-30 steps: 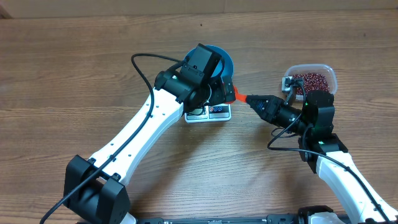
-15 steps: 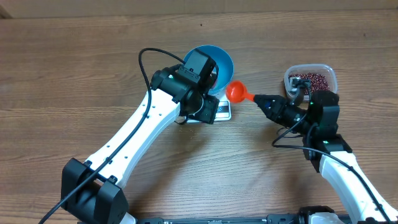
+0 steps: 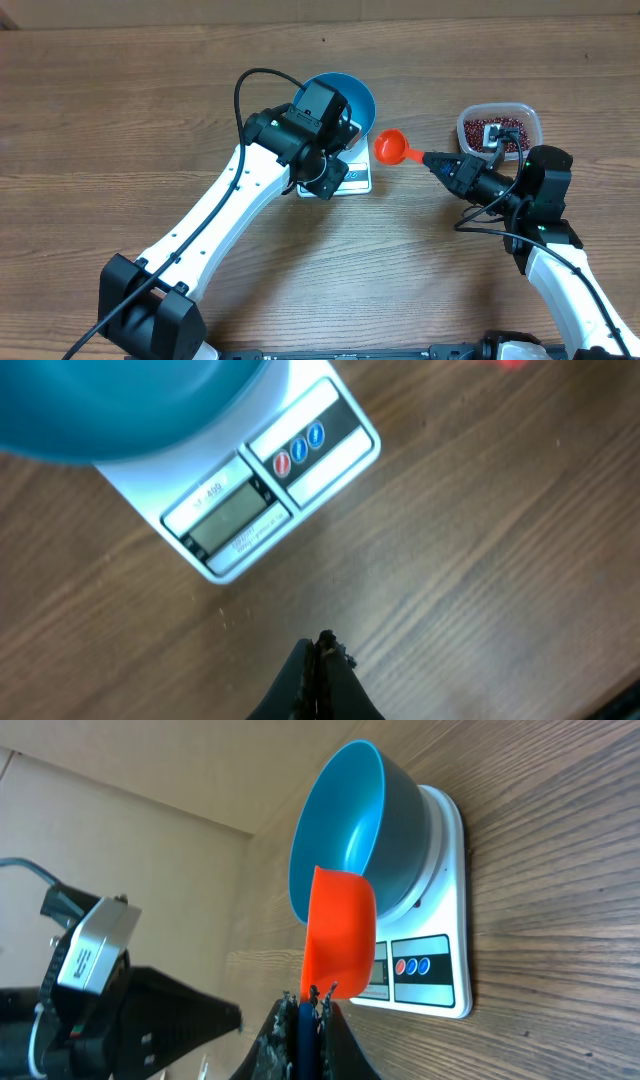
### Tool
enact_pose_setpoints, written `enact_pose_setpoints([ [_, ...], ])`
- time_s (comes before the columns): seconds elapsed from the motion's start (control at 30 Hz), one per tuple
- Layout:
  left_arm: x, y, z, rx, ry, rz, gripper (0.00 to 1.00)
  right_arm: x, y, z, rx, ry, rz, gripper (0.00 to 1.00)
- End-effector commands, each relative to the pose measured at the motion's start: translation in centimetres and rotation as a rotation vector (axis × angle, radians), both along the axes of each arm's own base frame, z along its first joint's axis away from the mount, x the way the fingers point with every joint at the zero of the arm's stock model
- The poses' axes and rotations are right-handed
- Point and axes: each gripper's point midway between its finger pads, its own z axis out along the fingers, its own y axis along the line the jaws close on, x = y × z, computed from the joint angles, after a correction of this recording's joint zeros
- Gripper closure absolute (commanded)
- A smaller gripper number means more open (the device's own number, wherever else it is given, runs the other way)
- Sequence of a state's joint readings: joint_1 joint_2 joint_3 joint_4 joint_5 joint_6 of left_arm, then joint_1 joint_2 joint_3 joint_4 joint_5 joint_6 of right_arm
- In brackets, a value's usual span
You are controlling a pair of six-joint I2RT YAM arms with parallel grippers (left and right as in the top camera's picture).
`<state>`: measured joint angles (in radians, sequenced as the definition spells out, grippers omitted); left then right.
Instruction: Scoop item into bowl and weigh 150g on scale
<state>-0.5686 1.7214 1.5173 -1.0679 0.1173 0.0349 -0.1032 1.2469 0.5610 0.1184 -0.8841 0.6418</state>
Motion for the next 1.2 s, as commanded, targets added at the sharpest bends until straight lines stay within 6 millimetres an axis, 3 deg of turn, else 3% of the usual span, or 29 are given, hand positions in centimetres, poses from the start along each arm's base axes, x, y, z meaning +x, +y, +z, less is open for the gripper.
enact_pose_setpoints([
  [0.0,0.4,0.1,-1.1,0.026,-0.025,-0.036,0.96,0.3,0.1,1.2,-0.002,-0.044,0.021,0.96],
  [0.23,-0.5,-0.7,-4.2,0.063,-0.050,-0.216,0.96,0.4,0.0,1.1,-0.011,-0.047,0.014,0.96],
  [0.6,-1.1,-0.3,-8.2,0.074,-0.074,-0.292,0.96,1.2,-1.1,0.8,-0.040,-0.041,-0.053,0.96],
  [0.87,0.1,-1.1,-8.1,0.044,-0.138,-0.289,0.96,1.8,-4.9,1.0,0.015,-0.003,-0.164,0.96],
  [1.17,1.4,-2.0,-8.1,0.033,-0.200,-0.334,0.96,1.6,-5.9,1.3,0.032,-0.010,-0.169,0.96],
])
